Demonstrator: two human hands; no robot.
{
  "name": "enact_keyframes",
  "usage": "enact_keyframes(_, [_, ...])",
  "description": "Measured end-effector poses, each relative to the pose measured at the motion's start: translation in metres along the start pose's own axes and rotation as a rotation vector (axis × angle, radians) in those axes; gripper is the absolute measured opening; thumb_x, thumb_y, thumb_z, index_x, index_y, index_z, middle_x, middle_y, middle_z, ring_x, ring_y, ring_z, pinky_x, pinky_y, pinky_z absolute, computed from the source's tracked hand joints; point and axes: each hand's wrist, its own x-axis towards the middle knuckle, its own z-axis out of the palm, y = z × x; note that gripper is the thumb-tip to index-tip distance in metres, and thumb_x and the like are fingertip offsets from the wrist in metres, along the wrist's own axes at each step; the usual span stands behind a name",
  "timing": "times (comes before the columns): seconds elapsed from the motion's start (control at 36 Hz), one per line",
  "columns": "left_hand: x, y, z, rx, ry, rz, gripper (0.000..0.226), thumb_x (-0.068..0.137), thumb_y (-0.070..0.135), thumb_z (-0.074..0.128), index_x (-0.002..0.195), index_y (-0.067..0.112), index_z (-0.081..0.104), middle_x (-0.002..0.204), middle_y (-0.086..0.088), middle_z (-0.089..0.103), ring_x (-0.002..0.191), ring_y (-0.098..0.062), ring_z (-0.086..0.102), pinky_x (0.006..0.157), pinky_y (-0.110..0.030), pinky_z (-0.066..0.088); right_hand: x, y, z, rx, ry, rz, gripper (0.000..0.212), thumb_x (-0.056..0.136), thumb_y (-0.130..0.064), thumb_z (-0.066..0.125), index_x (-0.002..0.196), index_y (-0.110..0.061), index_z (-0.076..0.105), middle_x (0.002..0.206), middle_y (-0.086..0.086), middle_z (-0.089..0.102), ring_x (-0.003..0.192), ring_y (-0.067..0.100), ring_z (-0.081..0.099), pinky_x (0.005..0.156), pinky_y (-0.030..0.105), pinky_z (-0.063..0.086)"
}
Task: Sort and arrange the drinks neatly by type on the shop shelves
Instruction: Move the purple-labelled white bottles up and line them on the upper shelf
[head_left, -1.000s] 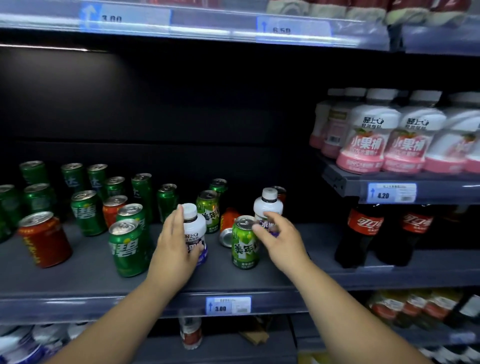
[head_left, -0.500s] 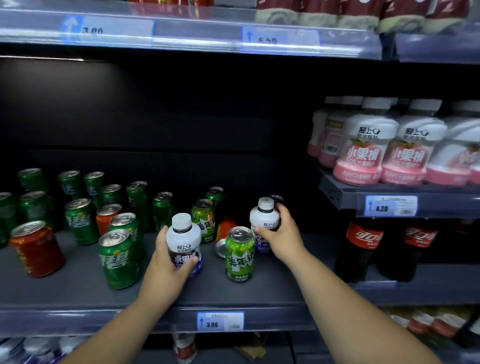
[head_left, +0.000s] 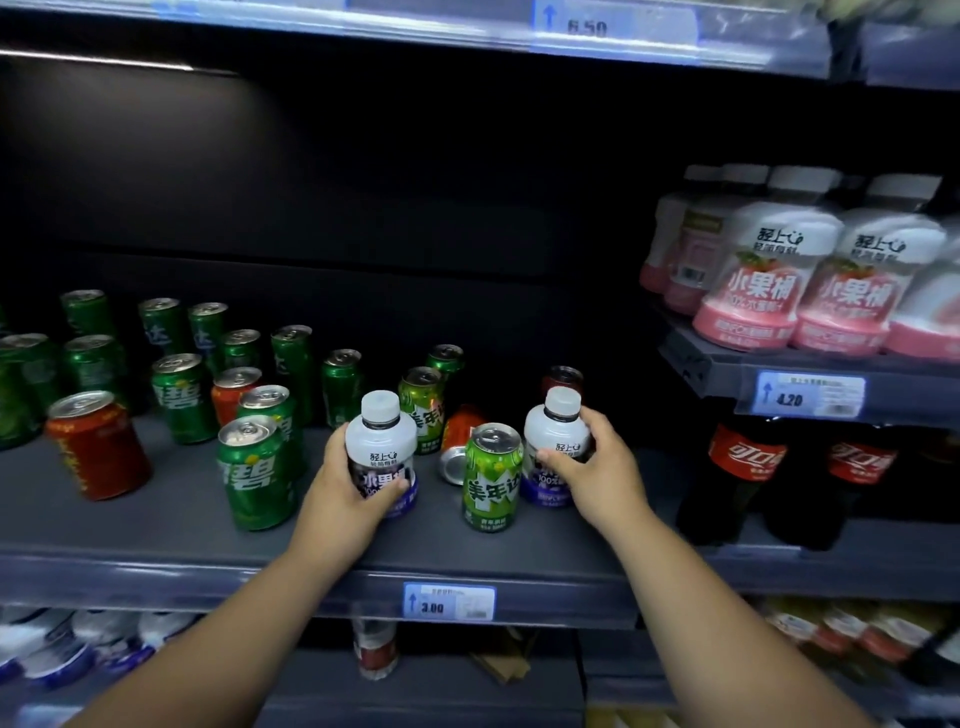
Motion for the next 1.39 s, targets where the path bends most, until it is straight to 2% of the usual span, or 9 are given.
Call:
enact_keyframes(0.14, [-0.001, 0.0, -0.001, -0.003, 0.008, -0.039, 0.082, 0.075, 0.03, 0.086, 0.141, 0.029, 0.038, 0.131, 0.006, 0.058, 0.118, -0.016, 0.056, 0.094, -0.034, 0.045, -0.031, 0.001, -0.012, 0.005, -0.022, 0.002, 0.07, 0.07, -0.044, 0.083, 0.13, -0.052, 0.049, 0.129, -0.013, 0.062, 0.115, 0.01, 0.061, 0.099, 0.044, 0.053])
enact_keyframes(0.36, [-0.018, 0.004, -0.004, 0.029, -0.109, 0.036, 0.079, 0.064, 0.04, 0.09, 0.125, 0.042, 0.041, 0.118, 0.013, 0.061, 0.108, -0.011, 0.059, 0.089, -0.034, 0.048, -0.08, -0.008, -0.015, 0.024, -0.03, -0.039, 0.077, 0.063, -0.054, 0.081, 0.133, -0.045, 0.05, 0.13, -0.014, 0.061, 0.117, 0.01, 0.06, 0.101, 0.041, 0.051])
enact_keyframes(0.47, [-0.022, 0.009, -0.006, 0.009, -0.224, 0.084, 0.082, 0.058, 0.054, 0.084, 0.127, 0.044, 0.041, 0.12, 0.023, 0.059, 0.112, -0.004, 0.058, 0.089, -0.031, 0.047, -0.093, -0.015, -0.012, 0.02, -0.018, -0.078, 0.073, 0.075, -0.033, 0.086, 0.137, -0.043, 0.049, 0.133, -0.015, 0.057, 0.12, 0.007, 0.056, 0.104, 0.036, 0.048])
enact_keyframes(0.61, [-0.02, 0.01, -0.01, -0.016, -0.269, 0.077, 0.087, 0.054, 0.056, 0.082, 0.13, 0.047, 0.04, 0.123, 0.026, 0.057, 0.115, 0.0, 0.056, 0.096, -0.033, 0.048, -0.099, -0.019, -0.01, 0.041, -0.143, -0.042, 0.098, 0.076, -0.02, 0.086, 0.132, -0.074, 0.026, 0.136, -0.024, 0.053, 0.123, 0.0, 0.054, 0.101, 0.025, 0.045])
enact_keyframes(0.72, [-0.022, 0.01, -0.01, 0.014, -0.285, 0.074, 0.09, 0.057, 0.045, 0.089, 0.13, 0.049, 0.036, 0.122, 0.031, 0.055, 0.116, -0.002, 0.056, 0.096, -0.033, 0.047, -0.105, -0.017, 0.0, 0.014, -0.093, 0.036, 0.108, 0.077, -0.026, 0.084, 0.149, -0.058, 0.011, 0.146, -0.019, 0.048, 0.128, 0.007, 0.052, 0.103, 0.036, 0.046])
enact_keyframes(0.89, [-0.02, 0.013, -0.009, 0.014, -0.256, 0.069, 0.085, 0.064, 0.035, 0.092, 0.129, 0.046, 0.038, 0.116, 0.029, 0.057, 0.11, -0.004, 0.058, 0.09, -0.028, 0.047, -0.101, -0.014, 0.002, 0.054, -0.023, 0.065, 0.087, 0.074, -0.019, 0.087, 0.134, -0.056, 0.037, 0.133, -0.022, 0.059, 0.122, 0.004, 0.057, 0.105, 0.04, 0.049])
enact_keyframes(1.08, [-0.019, 0.02, -0.02, -0.201, -0.184, 0.029, 0.081, 0.052, 0.045, 0.091, 0.117, 0.058, 0.044, 0.115, 0.033, 0.062, 0.111, 0.007, 0.059, 0.097, -0.031, 0.049, -0.1, -0.045, -0.008, 0.112, 0.027, 0.025, 0.081, 0.072, -0.023, 0.09, 0.132, -0.052, 0.044, 0.123, -0.025, 0.064, 0.114, -0.005, 0.06, 0.101, 0.033, 0.051])
enact_keyframes(1.22, [-0.011, 0.046, -0.053, -0.245, -0.195, 0.124, 0.08, 0.061, 0.029, 0.094, 0.119, 0.055, 0.047, 0.114, 0.03, 0.063, 0.109, 0.005, 0.061, 0.095, -0.03, 0.049, -0.104, -0.095, -0.008, 0.117, 0.04, -0.07, 0.079, 0.068, -0.035, 0.09, 0.129, -0.055, 0.044, 0.117, -0.032, 0.064, 0.11, -0.006, 0.061, 0.094, 0.031, 0.052])
enact_keyframes(1.39, [0.005, 0.073, -0.122, -0.272, -0.209, 0.223, 0.083, 0.052, 0.042, 0.089, 0.126, 0.041, 0.051, 0.115, 0.019, 0.068, 0.107, -0.003, 0.065, 0.094, -0.036, 0.053, -0.113, -0.169, 0.019, 0.171, 0.088, -0.162, 0.077, 0.066, -0.036, 0.09, 0.127, -0.051, 0.046, 0.115, -0.029, 0.065, 0.105, -0.005, 0.064, 0.091, 0.031, 0.053])
